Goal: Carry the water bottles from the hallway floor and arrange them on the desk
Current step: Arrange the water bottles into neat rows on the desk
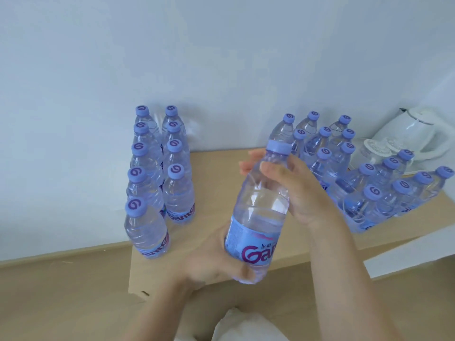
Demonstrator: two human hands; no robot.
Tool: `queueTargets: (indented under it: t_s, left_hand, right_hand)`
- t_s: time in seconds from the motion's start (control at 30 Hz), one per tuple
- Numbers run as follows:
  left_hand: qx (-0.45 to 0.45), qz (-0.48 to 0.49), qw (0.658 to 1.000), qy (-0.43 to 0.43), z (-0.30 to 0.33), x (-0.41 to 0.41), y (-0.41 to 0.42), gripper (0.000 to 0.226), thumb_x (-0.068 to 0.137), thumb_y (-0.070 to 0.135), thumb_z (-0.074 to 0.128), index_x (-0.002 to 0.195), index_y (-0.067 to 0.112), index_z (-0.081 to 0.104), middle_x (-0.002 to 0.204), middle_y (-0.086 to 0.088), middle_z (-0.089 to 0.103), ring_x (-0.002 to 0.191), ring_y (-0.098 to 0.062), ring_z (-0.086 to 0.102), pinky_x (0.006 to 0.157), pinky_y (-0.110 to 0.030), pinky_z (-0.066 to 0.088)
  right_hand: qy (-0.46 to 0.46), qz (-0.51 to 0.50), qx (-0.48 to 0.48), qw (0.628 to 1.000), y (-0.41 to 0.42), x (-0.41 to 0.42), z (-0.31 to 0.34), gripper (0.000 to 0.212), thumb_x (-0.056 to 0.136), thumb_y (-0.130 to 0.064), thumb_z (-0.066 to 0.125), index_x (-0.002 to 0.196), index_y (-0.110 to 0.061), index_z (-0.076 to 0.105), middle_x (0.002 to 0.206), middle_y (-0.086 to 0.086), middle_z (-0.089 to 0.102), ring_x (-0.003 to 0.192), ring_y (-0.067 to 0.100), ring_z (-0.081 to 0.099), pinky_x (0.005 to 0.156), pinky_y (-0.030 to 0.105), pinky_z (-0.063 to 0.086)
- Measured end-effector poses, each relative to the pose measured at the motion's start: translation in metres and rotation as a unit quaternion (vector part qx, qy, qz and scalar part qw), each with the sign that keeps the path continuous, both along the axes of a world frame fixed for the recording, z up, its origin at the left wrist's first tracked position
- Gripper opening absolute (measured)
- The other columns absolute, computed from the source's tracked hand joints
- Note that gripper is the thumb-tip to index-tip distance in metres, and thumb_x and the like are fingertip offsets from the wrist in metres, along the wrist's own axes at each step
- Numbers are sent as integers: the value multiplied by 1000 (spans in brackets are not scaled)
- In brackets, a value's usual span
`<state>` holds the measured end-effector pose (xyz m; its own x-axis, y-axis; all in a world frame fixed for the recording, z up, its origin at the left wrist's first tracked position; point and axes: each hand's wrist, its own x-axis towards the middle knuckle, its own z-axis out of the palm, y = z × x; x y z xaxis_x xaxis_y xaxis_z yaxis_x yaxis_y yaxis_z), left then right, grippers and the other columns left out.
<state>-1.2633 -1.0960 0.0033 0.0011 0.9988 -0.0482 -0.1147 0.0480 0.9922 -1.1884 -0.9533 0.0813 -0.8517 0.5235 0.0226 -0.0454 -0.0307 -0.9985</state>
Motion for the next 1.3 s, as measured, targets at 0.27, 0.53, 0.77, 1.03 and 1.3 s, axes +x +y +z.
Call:
queueTargets:
  t_s: [0.27,0.53,0.77,1.03,1.3]
  left_hand:
    - [-60,251,966,-17,-21,4,-9,39,67,-13,74,101,-7,55,91,-33,60,75,-25,57,68,-42,54]
    - [-50,92,990,-98,-29,-25,-34,32,55,18,74,86,26,71,82,-10,59,79,-26,46,67,-30,39]
    - [-40,158,984,-69,-37,-30,-32,27,56,9,72,80,20,66,68,-4,63,58,-18,53,50,-22,42]
    - [-132,394,909,-46,-84,-11,-26,60,45,12,82,99,18,55,87,-7,68,74,-17,64,63,-28,54]
    - [-184,515,835,-57,-112,5,-25,71,72,-3,66,121,37,34,107,23,46,94,0,45,79,-23,34]
  right_hand:
    - [-119,-217,183,951,-38,-53,-27,26,77,-42,68,77,-19,58,66,-14,64,64,0,59,58,16,40]
    - [-41,122,-15,992,-18,-57,-28,14,64,-37,66,66,-23,68,69,-4,67,65,9,60,58,20,50]
    - [-93,100,113,984,-17,-69,-34,30,67,-45,62,81,-20,67,75,-13,67,72,4,63,64,20,50]
    - [-201,70,192,958,-27,-72,-71,47,53,-56,74,91,-29,64,89,-10,70,88,9,66,86,42,53]
    - [-186,83,153,967,-47,-81,-121,62,62,-30,85,110,-28,45,118,-10,57,111,9,54,96,35,45]
